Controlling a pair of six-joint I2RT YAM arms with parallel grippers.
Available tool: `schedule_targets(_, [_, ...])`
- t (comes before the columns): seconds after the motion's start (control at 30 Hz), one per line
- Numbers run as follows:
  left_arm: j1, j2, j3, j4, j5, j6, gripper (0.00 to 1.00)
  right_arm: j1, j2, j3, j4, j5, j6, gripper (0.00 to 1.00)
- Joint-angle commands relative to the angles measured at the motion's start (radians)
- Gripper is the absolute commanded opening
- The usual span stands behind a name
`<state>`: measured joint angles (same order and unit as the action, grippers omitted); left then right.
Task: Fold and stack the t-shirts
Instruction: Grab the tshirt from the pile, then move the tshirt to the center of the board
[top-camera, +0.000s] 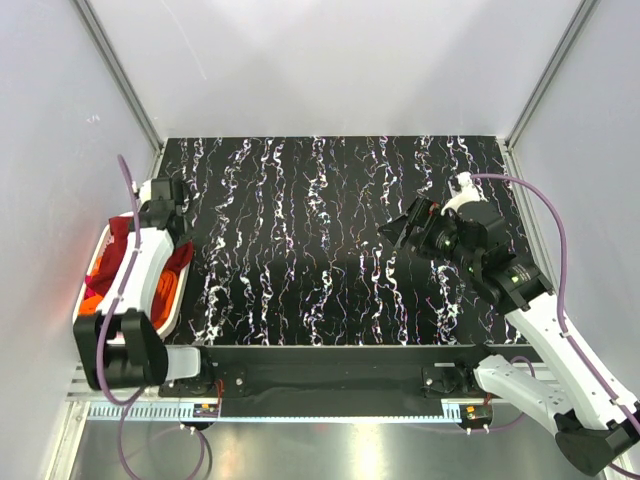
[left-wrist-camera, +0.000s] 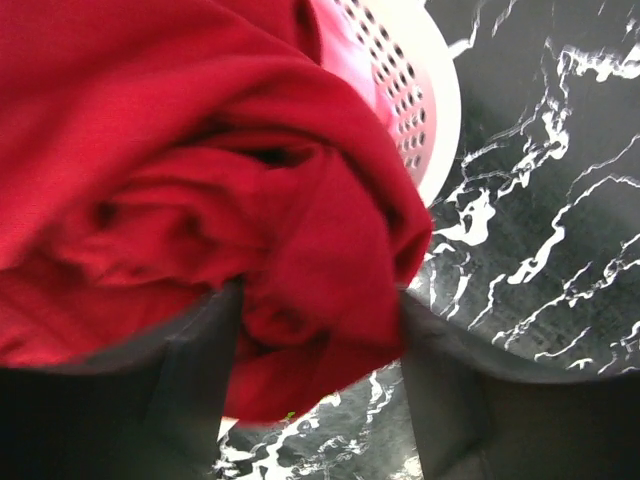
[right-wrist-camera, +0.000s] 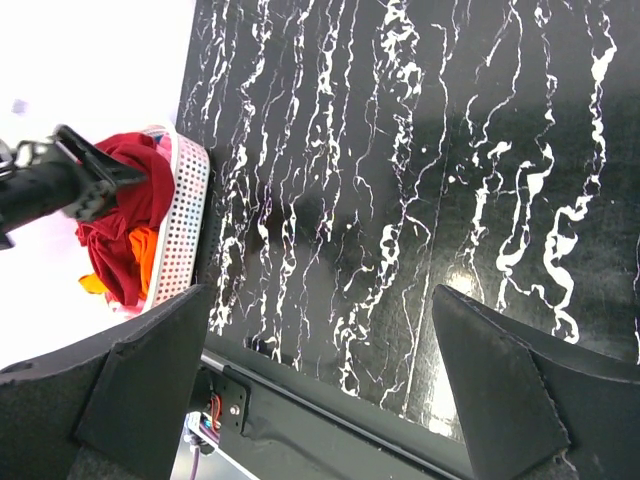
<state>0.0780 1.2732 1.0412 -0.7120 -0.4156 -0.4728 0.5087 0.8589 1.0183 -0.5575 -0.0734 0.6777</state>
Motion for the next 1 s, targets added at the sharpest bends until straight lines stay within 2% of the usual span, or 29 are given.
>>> schedule_targets(0.0, [0.005,0.058,0.025,0.063,0.063,0.008,0.44,0.004,0.002,0.035,0.057,-0.028,-0.027,1.0])
schedule_targets(0.03, [0.005,0.067,0.04,0.043,0.064,0.011,0.21,0.004,-0.003,0.043,0.056,-0.038,-0.033,1.0])
schedule_targets(0.07, [0.005,0.069,0.06,0.03,0.06,0.014,0.09,0.004,-0.007,0.046,0.056,-0.04,-0.035,1.0])
schedule_targets(0.1, [0.005,0.057,0.109,0.014,0.049,0.017,0.01,0.004,-0.011,0.049,0.056,-0.042,-0.04,1.0])
schedule_targets(0.27, [-0.02,-0.047,0.296,-0.024,-0.015,0.08,0.0,0.004,-0.046,0.048,0.057,-0.034,-0.066,1.0])
schedule_targets(0.37, [-0.032,-0.08,0.469,-0.026,-0.046,0.115,0.0,0.004,-0.052,0.045,0.054,-0.023,-0.067,1.0])
schedule_targets(0.47, [-0.041,-0.074,0.679,-0.024,0.059,0.119,0.0,0.004,-0.06,0.054,0.048,-0.002,-0.056,1.0])
schedule_targets(0.5, [-0.043,-0.074,0.791,-0.023,0.158,0.102,0.0,0.004,-0.064,0.06,0.05,0.007,-0.052,1.0])
schedule_targets(0.57, [-0.047,-0.08,0.891,0.034,0.304,0.024,0.0,0.004,-0.069,0.069,0.047,0.04,-0.031,1.0])
schedule_targets(0.6, [-0.052,-0.086,0.901,0.078,0.457,-0.015,0.0,0.004,-0.075,0.071,0.047,0.05,-0.02,1.0])
schedule_targets(0.67, [-0.073,-0.08,0.921,0.23,0.608,-0.138,0.0,0.004,-0.081,0.069,0.047,0.067,0.009,1.0])
schedule_targets(0.7, [-0.078,-0.075,0.945,0.276,0.741,-0.182,0.0,0.004,-0.084,0.059,0.047,0.09,0.017,1.0])
schedule_targets(0.77, [-0.142,-0.064,0.953,0.379,0.828,-0.293,0.0,0.004,-0.092,0.046,0.044,0.106,0.046,0.99])
schedule_targets(0.83, [-0.187,-0.078,0.91,0.48,0.888,-0.343,0.0,0.004,-0.096,0.025,0.041,0.113,0.068,0.99])
schedule_targets(0.93, [-0.285,-0.138,0.713,0.603,0.897,-0.388,0.0,0.004,-0.104,-0.006,0.041,0.109,0.114,0.98])
schedule_targets(0.97, [-0.329,-0.173,0.569,0.624,0.894,-0.388,0.0,0.004,-0.107,-0.023,0.039,0.109,0.117,0.98])
